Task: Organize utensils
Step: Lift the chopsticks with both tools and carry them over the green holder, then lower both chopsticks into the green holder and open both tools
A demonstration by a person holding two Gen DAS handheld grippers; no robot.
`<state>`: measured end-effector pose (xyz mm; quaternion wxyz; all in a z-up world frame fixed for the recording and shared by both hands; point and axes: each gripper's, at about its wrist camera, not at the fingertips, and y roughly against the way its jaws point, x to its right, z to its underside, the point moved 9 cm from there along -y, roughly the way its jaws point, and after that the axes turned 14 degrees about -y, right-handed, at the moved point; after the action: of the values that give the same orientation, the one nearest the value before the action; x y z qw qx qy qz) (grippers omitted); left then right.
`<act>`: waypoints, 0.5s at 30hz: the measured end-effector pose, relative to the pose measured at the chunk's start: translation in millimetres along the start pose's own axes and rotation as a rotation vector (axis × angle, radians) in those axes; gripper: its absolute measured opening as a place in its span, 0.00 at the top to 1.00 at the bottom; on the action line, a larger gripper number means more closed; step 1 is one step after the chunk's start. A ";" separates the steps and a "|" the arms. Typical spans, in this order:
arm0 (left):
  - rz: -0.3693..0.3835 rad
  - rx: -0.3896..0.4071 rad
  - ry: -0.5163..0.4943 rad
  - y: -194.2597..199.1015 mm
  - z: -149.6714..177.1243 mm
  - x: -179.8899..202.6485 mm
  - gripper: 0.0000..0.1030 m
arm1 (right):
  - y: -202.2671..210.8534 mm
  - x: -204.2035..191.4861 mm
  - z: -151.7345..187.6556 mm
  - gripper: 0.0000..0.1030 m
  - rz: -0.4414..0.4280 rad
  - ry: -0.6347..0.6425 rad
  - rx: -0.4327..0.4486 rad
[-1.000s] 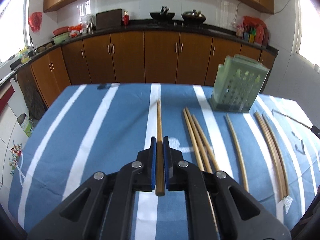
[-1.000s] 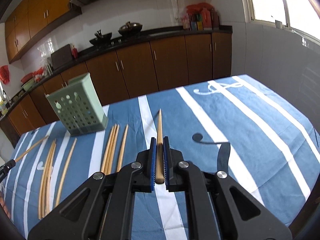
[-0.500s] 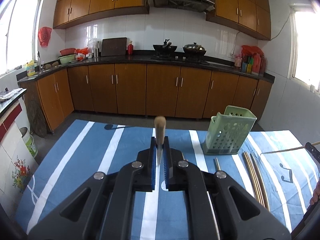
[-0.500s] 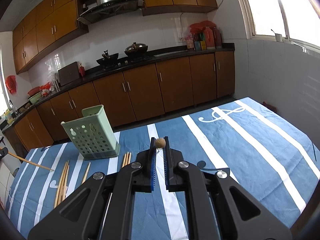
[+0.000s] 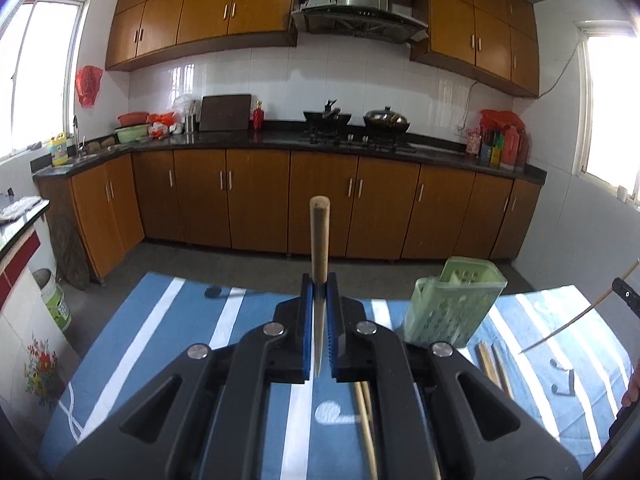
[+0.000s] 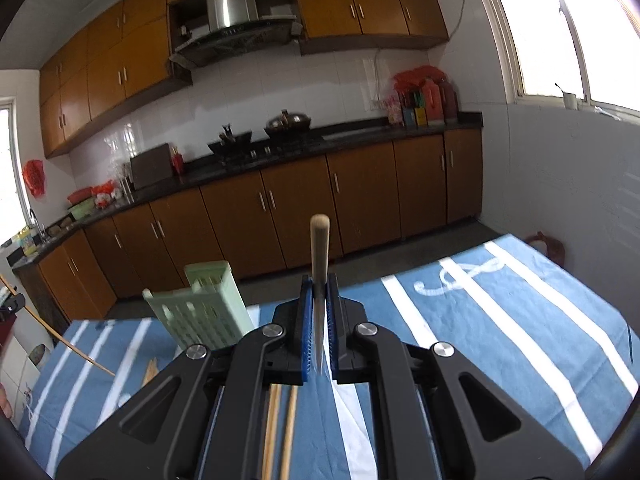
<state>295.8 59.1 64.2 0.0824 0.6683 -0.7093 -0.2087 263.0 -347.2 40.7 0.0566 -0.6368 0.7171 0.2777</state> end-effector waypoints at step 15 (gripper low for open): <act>0.176 0.177 0.053 -9.0 -139.4 62.0 0.93 | -14.1 -113.0 -74.8 0.93 -0.237 0.021 0.097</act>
<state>353.4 -27.9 175.8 0.0598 0.6133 -0.7784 -0.1196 317.4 -283.2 148.1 0.1125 -0.7163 0.6500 0.2273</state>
